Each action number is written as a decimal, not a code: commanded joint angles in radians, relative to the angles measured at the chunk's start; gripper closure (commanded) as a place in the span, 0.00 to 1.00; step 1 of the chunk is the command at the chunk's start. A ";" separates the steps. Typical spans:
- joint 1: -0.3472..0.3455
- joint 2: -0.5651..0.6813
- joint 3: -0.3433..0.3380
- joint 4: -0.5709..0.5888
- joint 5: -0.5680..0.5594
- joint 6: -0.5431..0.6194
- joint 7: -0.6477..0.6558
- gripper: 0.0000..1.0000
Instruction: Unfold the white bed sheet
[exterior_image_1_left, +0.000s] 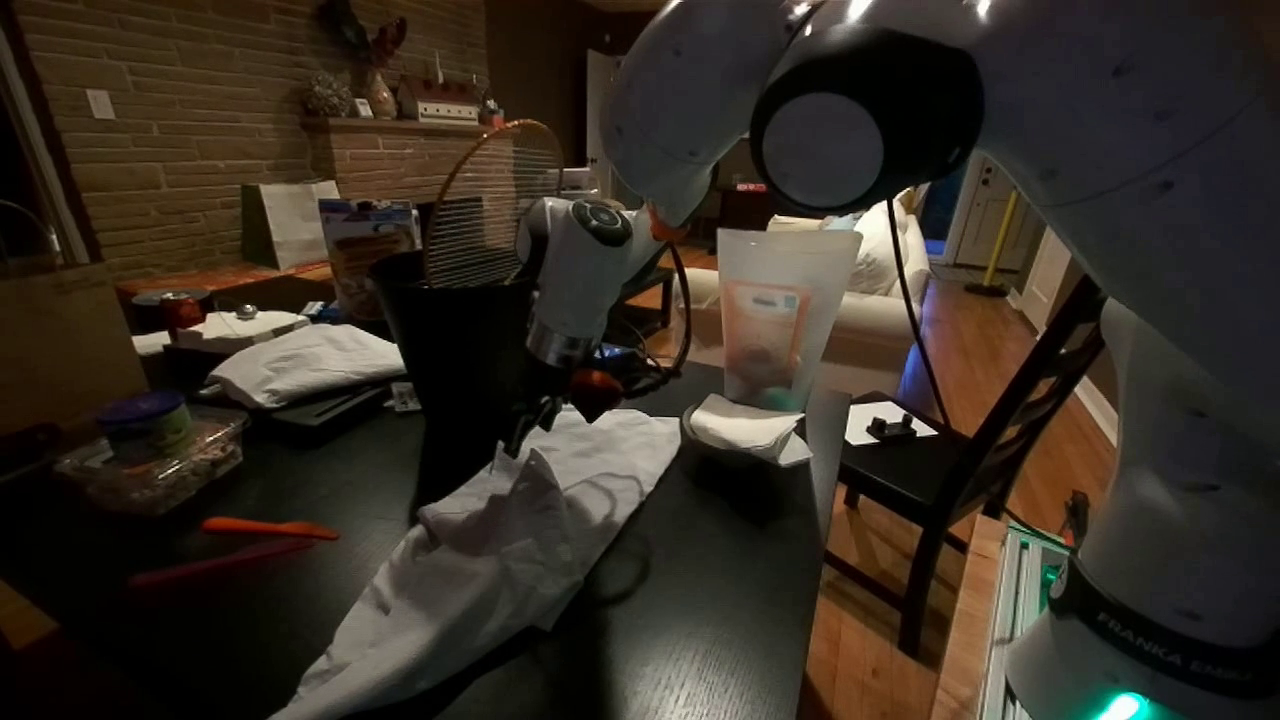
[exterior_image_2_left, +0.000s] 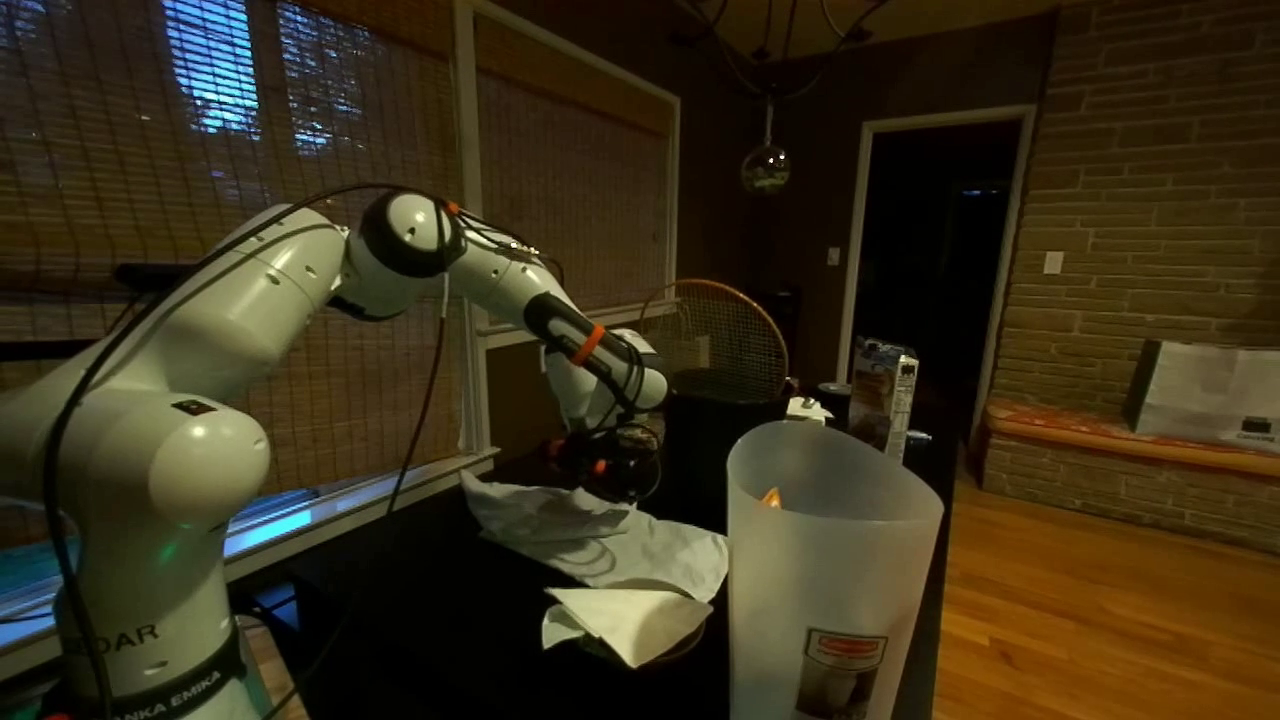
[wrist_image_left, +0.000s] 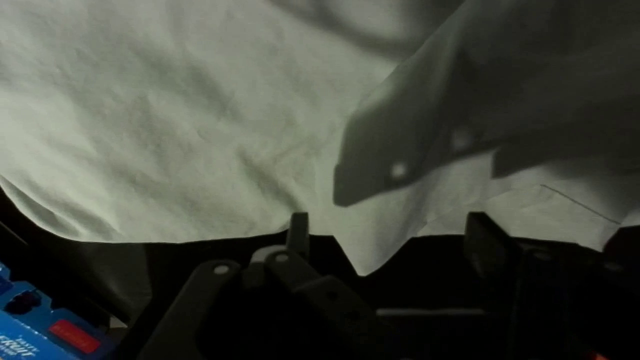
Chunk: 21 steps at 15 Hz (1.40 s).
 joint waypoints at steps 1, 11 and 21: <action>-0.085 0.029 0.069 0.052 0.010 -0.033 -0.081 0.44; -0.153 0.084 0.148 0.116 0.016 -0.077 -0.163 0.83; -0.142 -0.137 0.307 0.022 -0.004 -0.109 -0.327 0.99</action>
